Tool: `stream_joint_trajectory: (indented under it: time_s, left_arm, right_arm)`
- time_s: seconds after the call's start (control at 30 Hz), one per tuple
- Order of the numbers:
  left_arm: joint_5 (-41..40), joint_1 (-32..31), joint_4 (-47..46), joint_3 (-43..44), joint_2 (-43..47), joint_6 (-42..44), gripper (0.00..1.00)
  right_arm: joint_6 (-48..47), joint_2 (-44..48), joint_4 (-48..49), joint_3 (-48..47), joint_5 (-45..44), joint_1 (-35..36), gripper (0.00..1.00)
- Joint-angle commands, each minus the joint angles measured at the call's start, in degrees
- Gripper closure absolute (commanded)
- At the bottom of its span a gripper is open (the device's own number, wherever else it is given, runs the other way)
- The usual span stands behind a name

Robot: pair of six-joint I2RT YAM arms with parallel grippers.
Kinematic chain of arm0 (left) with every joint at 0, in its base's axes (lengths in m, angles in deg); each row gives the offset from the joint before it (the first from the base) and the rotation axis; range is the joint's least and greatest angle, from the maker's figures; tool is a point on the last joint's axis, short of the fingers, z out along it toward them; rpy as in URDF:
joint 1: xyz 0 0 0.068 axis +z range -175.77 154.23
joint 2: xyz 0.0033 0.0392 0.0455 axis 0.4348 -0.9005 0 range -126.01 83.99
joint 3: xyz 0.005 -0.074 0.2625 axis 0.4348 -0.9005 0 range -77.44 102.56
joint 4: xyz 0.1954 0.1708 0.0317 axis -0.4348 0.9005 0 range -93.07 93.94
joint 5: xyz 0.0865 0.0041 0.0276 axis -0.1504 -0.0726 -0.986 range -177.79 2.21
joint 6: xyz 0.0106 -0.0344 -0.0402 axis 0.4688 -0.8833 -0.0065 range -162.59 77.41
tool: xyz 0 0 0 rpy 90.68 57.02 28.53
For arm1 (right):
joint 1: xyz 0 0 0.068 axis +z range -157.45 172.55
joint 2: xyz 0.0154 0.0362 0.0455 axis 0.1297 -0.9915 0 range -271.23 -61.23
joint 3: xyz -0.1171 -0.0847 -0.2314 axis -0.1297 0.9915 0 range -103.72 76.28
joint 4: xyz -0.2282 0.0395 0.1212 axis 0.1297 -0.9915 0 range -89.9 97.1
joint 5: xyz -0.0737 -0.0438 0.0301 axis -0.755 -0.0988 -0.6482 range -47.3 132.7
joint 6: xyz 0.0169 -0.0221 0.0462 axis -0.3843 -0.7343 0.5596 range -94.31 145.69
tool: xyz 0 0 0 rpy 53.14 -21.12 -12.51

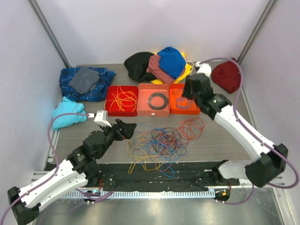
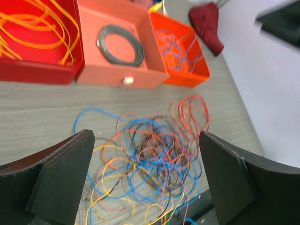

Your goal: Untangle the cables

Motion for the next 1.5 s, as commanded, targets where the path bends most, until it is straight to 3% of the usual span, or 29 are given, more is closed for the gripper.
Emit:
stream_joint_trajectory:
  time_s: [0.0, 0.2, 0.37, 0.57, 0.7, 0.97, 1.3, 1.47]
  left_arm:
    - [-8.2, 0.0, 1.7, 7.5, 0.0, 3.4, 0.0]
    - [-12.8, 0.1, 8.6, 15.2, -5.8, 6.8, 0.0]
    - [-10.3, 0.1, 6.7, 14.0, -8.4, 5.1, 0.0]
    - [-8.4, 0.1, 4.2, 11.9, -9.7, 3.7, 0.0]
    - [-7.4, 0.1, 4.7, 11.7, -9.7, 3.0, 0.0]
    - [-7.0, 0.1, 5.1, 8.8, -7.5, 1.0, 0.0]
    - [-7.1, 0.1, 6.1, 8.7, -6.5, 1.1, 0.0]
    - [-7.4, 0.1, 6.2, 8.4, -5.8, 1.2, 0.0]
  right_arm:
    - [2.7, 6.0, 0.0, 8.3, 1.4, 8.5, 0.52]
    - [7.5, 10.9, 1.8, 19.3, 4.2, 18.3, 0.52]
    - [11.0, 10.2, 5.1, 25.8, 4.6, 25.1, 0.54]
    - [10.5, 3.7, 7.8, 23.8, 1.6, 33.8, 0.55]
    - [9.3, -1.1, 7.7, 21.3, 1.9, 35.1, 0.55]
    - [6.9, -8.8, 5.9, 19.8, -7.4, 36.3, 0.58]
    - [5.6, -17.0, 7.1, 16.8, -12.4, 36.2, 0.59]
    - [4.5, -17.4, 8.8, 15.9, -13.8, 36.1, 0.7]
